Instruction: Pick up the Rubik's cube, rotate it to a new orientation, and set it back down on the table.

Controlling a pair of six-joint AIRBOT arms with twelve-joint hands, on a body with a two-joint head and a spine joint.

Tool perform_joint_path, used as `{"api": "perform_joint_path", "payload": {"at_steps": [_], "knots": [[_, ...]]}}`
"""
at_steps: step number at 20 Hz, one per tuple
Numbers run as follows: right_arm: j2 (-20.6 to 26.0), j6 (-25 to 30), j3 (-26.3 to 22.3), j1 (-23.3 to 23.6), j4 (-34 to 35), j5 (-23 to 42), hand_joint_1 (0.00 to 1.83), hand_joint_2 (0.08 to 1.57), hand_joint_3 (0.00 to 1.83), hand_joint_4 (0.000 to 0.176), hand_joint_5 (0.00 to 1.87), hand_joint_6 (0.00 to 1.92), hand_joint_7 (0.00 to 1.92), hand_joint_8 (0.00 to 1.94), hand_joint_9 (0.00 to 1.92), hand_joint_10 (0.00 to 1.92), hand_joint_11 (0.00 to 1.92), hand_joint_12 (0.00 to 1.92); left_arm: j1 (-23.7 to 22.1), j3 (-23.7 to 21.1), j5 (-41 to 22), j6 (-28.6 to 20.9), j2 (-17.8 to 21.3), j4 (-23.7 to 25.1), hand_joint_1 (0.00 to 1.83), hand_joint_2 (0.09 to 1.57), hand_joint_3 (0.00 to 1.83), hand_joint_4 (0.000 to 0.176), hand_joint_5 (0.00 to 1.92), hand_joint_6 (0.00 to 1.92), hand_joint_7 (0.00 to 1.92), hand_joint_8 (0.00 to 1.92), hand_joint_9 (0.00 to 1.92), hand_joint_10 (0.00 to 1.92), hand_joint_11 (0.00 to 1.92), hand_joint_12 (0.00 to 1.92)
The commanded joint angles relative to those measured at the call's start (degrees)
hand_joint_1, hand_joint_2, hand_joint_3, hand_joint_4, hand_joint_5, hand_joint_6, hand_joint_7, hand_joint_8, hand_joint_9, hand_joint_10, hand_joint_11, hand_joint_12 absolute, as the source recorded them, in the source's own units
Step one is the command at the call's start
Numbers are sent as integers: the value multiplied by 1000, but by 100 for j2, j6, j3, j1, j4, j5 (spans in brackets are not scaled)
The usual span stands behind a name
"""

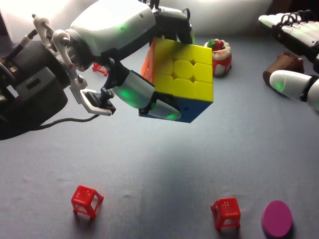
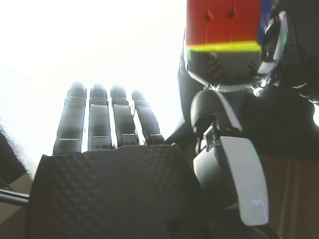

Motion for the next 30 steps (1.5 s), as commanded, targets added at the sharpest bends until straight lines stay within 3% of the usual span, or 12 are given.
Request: {"api": "perform_joint_path", "payload": {"at_steps": [1, 3, 7, 9, 11, 16, 17, 18, 19, 20, 26, 30], "knots": [[-35, 31, 48, 99, 53, 759, 0, 1388, 5, 0, 34, 15, 0, 0, 3, 1, 1, 1, -98, -28, -992, -75, 21, -78, 1253, 610, 1422, 0, 879, 1920, 1094, 1921, 1346, 1921, 1396, 1921], [-175, 31, 169, 201, -89, 758, 152, 1357, 0, 0, 0, 0, 0, 0, 0, 0, 0, 0, -116, -68, -1060, -79, 35, 9, 1373, 607, 1395, 0, 904, 1813, 848, 1862, 918, 1921, 1134, 1921], [-389, 31, 345, 396, -340, 673, 31, 1399, 7, 0, 0, 0, 0, 0, 0, 0, 0, 0, -166, -95, -1113, -131, 38, 161, 1388, 622, 1395, 0, 845, 1910, 888, 1909, 1145, 1921, 1337, 1921], [-488, 31, 415, 467, -491, 628, 1, 1401, 6, 0, 0, 0, 0, 0, 0, 0, 0, 0, -191, -100, -1127, -131, 38, 195, 1209, 782, 1085, 0, 710, 1597, 865, 1921, 1235, 1921, 1344, 1921], [-544, 31, 442, 498, -598, 613, 0, 1384, 0, 0, 0, 0, 0, 0, 0, 0, 0, 0, -217, -100, -1120, -131, 36, 222, 1229, 532, 1538, 0, 963, 1713, 1046, 1921, 1291, 1921, 1364, 1921], [-643, 31, 482, 540, -821, 508, 0, 1419, 11, 0, 77, 31, 126, 47, 82, 36, 14, 6, -258, -98, -1178, -131, 29, 235, 1235, 520, 1564, 0, 953, 1739, 1078, 1911, 1321, 1921, 1367, 1921], [-657, 31, 482, 540, -872, 487, 0, 1410, 5, 0, 36, 11, 107, 32, 94, 41, 16, 11, -270, -99, -1189, -131, 29, 237, 1396, 606, 1137, 0, 1099, 1894, 1335, 1921, 1449, 1921, 1508, 1921], [-666, 31, 481, 540, -914, 477, 0, 1410, 5, 0, 36, 11, 107, 32, 94, 41, 16, 11, -276, -99, -1193, -131, 29, 239, 1396, 606, 1137, 0, 1099, 1894, 1335, 1921, 1449, 1921, 1508, 1921], [-676, 31, 479, 540, -967, 475, 0, 1397, 0, 0, 0, 0, 53, 6, 65, 28, 0, 0, -277, -97, -1195, -131, 29, 239, 1111, 575, 1356, 0, 956, 1709, 1321, 1921, 1437, 1921, 1515, 1921], [-678, 31, 467, 540, -1025, 476, 0, 1393, 0, 0, 0, 0, 45, 2, 60, 26, 0, 0, -275, -93, -1197, -131, 29, 235, 1212, 532, 1489, 0, 965, 1659, 1110, 1921, 1377, 1921, 1456, 1921], [-660, 31, 255, 541, -1237, 725, 0, 1408, 4, 0, 0, 0, 26, 0, 60, 27, 0, 0, -239, -50, -1153, -129, 27, 144, 1245, 528, 1491, 0, 936, 1643, 1067, 1869, 1318, 1921, 1414, 1921], [-617, 31, 153, 542, -1286, 812, 0, 1420, 8, 0, 0, 0, 1, 0, 59, 33, 1, 1, -218, -27, -1158, -116, 20, 91, 1411, 502, 1612, 0, 1183, 1917, 1037, 1921, 1452, 1921, 1542, 1921]]}}
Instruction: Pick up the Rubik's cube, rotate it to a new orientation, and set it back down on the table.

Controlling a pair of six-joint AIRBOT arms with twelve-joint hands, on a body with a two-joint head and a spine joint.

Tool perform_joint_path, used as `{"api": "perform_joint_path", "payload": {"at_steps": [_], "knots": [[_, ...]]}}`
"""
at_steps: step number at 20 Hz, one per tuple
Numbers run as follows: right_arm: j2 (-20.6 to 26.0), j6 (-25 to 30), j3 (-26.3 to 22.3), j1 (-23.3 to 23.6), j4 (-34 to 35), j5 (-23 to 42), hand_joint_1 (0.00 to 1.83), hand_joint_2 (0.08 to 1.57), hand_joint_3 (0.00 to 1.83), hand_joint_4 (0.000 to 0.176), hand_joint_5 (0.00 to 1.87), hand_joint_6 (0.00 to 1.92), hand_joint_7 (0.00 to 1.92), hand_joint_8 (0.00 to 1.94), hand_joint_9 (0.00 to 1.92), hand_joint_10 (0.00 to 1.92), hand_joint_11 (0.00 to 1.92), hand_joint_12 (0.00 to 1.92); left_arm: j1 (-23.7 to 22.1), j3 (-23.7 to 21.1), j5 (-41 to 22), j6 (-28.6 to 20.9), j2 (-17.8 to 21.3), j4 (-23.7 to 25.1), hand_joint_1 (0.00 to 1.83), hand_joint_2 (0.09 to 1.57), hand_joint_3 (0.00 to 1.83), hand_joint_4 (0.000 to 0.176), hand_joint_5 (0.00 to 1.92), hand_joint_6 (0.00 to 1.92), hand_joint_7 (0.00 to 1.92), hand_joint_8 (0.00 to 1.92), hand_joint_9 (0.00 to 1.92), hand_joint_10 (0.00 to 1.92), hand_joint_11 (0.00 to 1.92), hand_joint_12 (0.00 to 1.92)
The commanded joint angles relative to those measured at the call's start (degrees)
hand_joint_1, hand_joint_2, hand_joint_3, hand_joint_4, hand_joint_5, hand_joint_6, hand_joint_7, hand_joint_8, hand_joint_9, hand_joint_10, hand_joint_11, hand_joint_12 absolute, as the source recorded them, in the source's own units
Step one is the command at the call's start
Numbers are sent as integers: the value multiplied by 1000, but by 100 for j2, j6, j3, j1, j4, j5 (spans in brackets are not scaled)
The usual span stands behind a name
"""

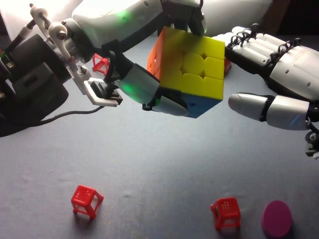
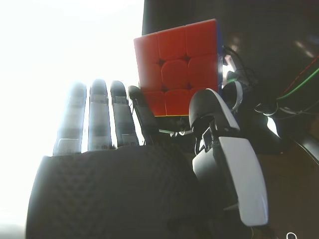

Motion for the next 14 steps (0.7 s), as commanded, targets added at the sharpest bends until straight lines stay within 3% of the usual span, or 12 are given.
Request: {"api": "perform_joint_path", "payload": {"at_steps": [1, 2, 3, 6, 7, 8, 9, 10, 13, 14], "knots": [[-13, 47, -110, 85, -136, 995, 0, 1420, 8, 0, 0, 0, 1, 0, 59, 33, 1, 1, -61, 25, -825, 2, -3, -221, 1411, 502, 1612, 0, 1183, 1917, 1037, 1921, 1452, 1921, 1542, 1921], [-12, 47, -170, 85, -144, 1051, 0, 1419, 7, 0, 0, 0, 0, 0, 41, 27, 0, 0, -57, 30, -826, 6, -1, -242, 1423, 487, 1639, 0, 1207, 1920, 1053, 1921, 1479, 1921, 1570, 1921], [-8, 47, -228, 85, -154, 1094, 0, 1429, 11, 0, 0, 0, 0, 0, 13, 16, 0, 0, -56, 33, -824, 10, -1, -250, 1527, 596, 1213, 0, 1226, 1921, 1413, 1921, 1551, 1921, 1634, 1921], [103, 47, -391, 84, -223, 1146, 0, 1424, 7, 0, 0, 0, 0, 0, 38, 28, 0, 0, -33, 44, -832, 27, 1, -304, 1551, 596, 1217, 0, 1243, 1921, 1464, 1921, 1590, 1921, 1679, 1921], [156, 47, -441, 81, -252, 1170, 0, 1426, 7, 0, 0, 0, 0, 0, 53, 36, 0, 0, -26, 48, -835, 28, 3, -323, 1463, 479, 1616, 0, 1233, 1921, 1179, 1921, 1558, 1921, 1654, 1921], [199, 47, -484, 68, -271, 1192, 0, 1426, 7, 0, 0, 0, 0, 0, 48, 34, 0, 0, -21, 51, -839, 35, 4, -343, 1446, 453, 1698, 0, 1236, 1921, 1122, 1921, 1559, 1921, 1652, 1921], [227, 47, -521, 52, -277, 1217, 0, 1429, 8, 0, 0, 0, 0, 0, 42, 32, 0, 0, -18, 56, -840, 37, 4, -359, 1508, 545, 1380, 0, 1242, 1921, 1371, 1921, 1567, 1921, 1652, 1921], [251, 47, -555, 34, -291, 1240, 0, 1424, 5, 0, 0, 0, 0, 0, 44, 34, 0, 0, -15, 60, -843, 38, 4, -365, 1507, 585, 1258, 0, 1235, 1921, 1435, 1921, 1565, 1921, 1642, 1921], [308, 47, -656, -41, -312, 1303, 0, 1423, 5, 0, 0, 0, 0, 0, 44, 35, 0, 0, -6, 68, -861, 48, 6, -406, 1507, 594, 1233, 0, 1234, 1921, 1448, 1921, 1564, 1921, 1640, 1921], [321, 47, -689, -71, -320, 1332, 0, 1421, 4, 0, 0, 0, 0, 0, 62, 43, 0, 0, -2, 71, -867, 53, 6, -427, 1490, 613, 1204, 9, 1216, 1921, 1475, 1921, 1600, 1921, 1672, 1921]]}}
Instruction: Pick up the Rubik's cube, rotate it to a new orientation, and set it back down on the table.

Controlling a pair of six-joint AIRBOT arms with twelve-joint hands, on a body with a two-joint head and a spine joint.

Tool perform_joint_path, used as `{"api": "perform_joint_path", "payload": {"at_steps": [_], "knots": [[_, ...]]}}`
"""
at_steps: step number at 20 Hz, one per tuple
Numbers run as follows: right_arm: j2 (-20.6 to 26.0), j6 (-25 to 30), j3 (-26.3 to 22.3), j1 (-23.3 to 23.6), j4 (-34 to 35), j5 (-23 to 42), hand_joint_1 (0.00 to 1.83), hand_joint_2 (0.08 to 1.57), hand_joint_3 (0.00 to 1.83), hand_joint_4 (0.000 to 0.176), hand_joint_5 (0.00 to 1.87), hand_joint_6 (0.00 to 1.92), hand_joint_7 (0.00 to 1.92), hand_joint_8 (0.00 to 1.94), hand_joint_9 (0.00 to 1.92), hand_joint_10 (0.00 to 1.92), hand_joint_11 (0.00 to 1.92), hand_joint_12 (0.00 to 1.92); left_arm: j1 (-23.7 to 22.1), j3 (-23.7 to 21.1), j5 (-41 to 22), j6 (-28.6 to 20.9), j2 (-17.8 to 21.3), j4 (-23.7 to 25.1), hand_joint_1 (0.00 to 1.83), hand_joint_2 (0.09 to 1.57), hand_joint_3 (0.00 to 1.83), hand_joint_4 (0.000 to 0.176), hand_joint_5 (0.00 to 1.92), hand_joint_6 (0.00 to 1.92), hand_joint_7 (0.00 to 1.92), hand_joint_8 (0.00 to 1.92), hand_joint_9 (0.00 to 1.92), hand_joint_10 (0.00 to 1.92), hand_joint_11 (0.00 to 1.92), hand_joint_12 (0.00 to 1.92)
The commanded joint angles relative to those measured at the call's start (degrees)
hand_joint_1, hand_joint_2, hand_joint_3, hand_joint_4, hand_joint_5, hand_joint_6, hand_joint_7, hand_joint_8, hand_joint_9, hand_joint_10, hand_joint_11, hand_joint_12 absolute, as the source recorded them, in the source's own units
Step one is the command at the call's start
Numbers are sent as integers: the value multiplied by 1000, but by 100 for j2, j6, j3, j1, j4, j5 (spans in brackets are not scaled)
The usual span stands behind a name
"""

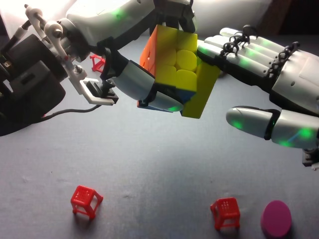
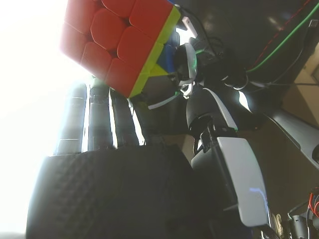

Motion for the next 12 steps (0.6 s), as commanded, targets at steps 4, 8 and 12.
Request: {"api": "perform_joint_path", "payload": {"at_steps": [4, 8, 12], "knots": [[11, 31, -187, -64, -36, 763, 0, 1430, 6, 0, 80, 37, 59, 23, 93, 66, 26, 13, -41, 30, -940, -29, 0, -263, 1527, 646, 1106, 21, 1129, 1921, 1361, 1921, 1496, 1921, 1587, 1921], [4, 31, -225, -226, -83, 760, 0, 1410, 0, 0, 21, 13, 79, 5, 0, 369, 0, 715, -43, 36, -1018, -27, -3, -317, 1513, 595, 1243, 14, 1118, 1921, 1267, 1921, 1487, 1921, 1592, 1921], [-42, 31, -223, -343, -207, 725, 0, 1438, 0, 0, 14, 7, 64, 27, 0, 403, 0, 278, -45, 36, -1066, -9, -2, -362, 1528, 626, 1077, 27, 1191, 1921, 1438, 1921, 1569, 1921, 1630, 1921]]}}
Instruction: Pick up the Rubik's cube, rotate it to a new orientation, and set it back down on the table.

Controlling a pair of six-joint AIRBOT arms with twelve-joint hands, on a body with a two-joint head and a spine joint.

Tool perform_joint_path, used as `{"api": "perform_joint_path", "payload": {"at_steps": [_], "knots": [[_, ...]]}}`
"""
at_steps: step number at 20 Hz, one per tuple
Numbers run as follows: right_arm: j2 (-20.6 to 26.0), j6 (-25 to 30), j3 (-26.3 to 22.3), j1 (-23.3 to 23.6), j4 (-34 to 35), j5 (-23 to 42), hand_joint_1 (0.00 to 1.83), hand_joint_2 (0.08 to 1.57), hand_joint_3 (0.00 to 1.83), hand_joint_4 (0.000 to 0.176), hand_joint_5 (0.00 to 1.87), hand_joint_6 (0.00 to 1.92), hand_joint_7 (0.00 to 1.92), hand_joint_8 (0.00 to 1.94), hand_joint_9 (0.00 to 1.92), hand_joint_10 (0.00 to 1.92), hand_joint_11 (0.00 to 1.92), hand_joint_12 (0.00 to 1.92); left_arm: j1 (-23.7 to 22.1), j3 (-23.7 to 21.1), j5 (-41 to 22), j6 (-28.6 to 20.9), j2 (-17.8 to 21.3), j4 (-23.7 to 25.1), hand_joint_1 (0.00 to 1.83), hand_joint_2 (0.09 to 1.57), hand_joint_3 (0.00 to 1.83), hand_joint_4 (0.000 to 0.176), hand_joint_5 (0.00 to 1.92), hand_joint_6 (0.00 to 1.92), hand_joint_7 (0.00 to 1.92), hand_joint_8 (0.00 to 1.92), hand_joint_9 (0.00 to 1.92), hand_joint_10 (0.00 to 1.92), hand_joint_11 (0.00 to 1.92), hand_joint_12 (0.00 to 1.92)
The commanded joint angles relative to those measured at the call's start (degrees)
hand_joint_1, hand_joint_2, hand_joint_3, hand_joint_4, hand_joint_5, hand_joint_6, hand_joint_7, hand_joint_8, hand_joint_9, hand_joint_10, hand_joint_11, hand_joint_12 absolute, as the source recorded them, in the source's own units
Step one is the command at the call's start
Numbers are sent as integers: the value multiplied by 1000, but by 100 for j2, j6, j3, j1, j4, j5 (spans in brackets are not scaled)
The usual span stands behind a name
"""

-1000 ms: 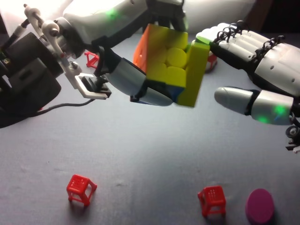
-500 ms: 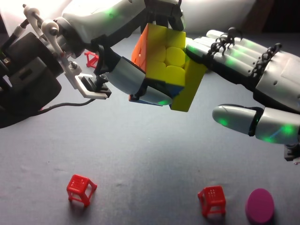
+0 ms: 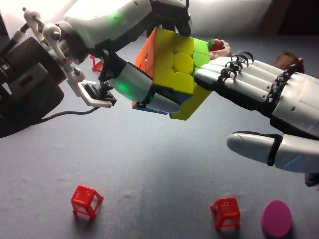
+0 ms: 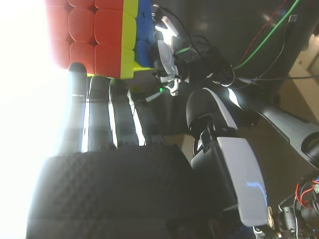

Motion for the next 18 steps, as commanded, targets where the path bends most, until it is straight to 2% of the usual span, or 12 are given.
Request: {"api": "perform_joint_path", "payload": {"at_steps": [1, 3, 4, 5, 7, 8, 9, 11, 13, 14, 15, 18], "knots": [[-42, 38, -33, 9, -51, 537, 0, 1440, 0, 0, 17, 9, 86, 27, 0, 445, 0, 370, -110, 22, -1035, -78, -3, -235, 1532, 631, 1077, 32, 1194, 1921, 1424, 1921, 1554, 1921, 1613, 1921], [8, 38, -49, 9, -75, 541, 0, 1421, 0, 0, 42, 30, 119, 26, 0, 504, 0, 432, -102, 31, -1012, -74, -11, -248, 1510, 629, 1148, 41, 1200, 1921, 1442, 1921, 1567, 1921, 1636, 1921], [9, 38, -65, 13, -81, 595, 0, 1419, 0, 0, 68, 51, 153, 38, 0, 695, 0, 993, -79, 40, -999, -74, -18, -276, 1450, 498, 1575, 44, 1188, 1921, 1154, 1921, 1527, 1921, 1625, 1921], [48, 38, -88, 26, -81, 645, 0, 1428, 0, 0, 96, 76, 175, 48, 0, 844, 0, 1388, -63, 51, -978, -74, -27, -295, 1432, 489, 1624, 45, 1170, 1921, 1070, 1921, 1476, 1921, 1588, 1921], [352, 38, -283, 132, 86, 781, 0, 1424, 0, 0, 38, 62, 176, 50, 0, 823, 0, 1502, -39, 112, -829, -74, -107, -351, 1472, 616, 1122, 41, 1176, 1921, 1374, 1921, 1502, 1921, 1587, 1921], [429, 38, -321, 143, 124, 832, 0, 1465, 6, 0, 7, 12, 34, 15, 0, 540, 0, 1054, -31, 127, -795, -74, -128, -370, 1238, 625, 1345, 23, 994, 1801, 957, 1921, 1198, 1921, 1323, 1921], [554, 38, -387, 147, 281, 950, 0, 1482, 4, 0, 15, 5, 6, 2, 0, 256, 0, 434, -4, 171, -726, -75, -180, -423, 1201, 647, 1323, 0, 949, 1693, 844, 1921, 1072, 1921, 1212, 1921], [787, 38, -470, 147, 518, 1161, 0, 1421, 0, 0, 38, 17, 24, 6, 5, 309, 0, 611, 51, 345, -528, -169, -360, -503, 1222, 503, 1624, 0, 1015, 1779, 1067, 1921, 1299, 1921, 1407, 1921], [866, 38, -480, 147, 707, 1271, 0, 1406, 0, 0, 27, 16, 13, 1, 0, 164, 0, 288, 93, 562, -258, -367, -540, -555, 1195, 550, 1596, 0, 938, 1883, 1061, 1921, 1290, 1921, 1395, 1921], [888, 38, -479, 147, 789, 1324, 0, 1399, 0, 0, 53, 38, 30, 6, 0, 146, 0, 157, 126, 708, -87, -483, -661, -597, 1203, 699, 1244, 0, 791, 1646, 931, 1921, 1231, 1921, 1306, 1921], [898, 38, -478, 147, 865, 1373, 0, 1389, 0, 0, 87, 57, 51, 14, 15, 152, 0, 127, 149, 839, 77, -584, -755, -628, 1210, 695, 1231, 0, 790, 1645, 924, 1897, 1160, 1921, 1224, 1921], [904, 38, -447, 120, 1025, 1469, 0, 1394, 0, 0, 29, 196, 93, 22, 0, 375, 0, 619, 247, 1207, 517, -832, -1036, -750, 1129, 779, 1192, 7, 705, 1914, 837, 1853, 1088, 1921, 1165, 1921]]}}
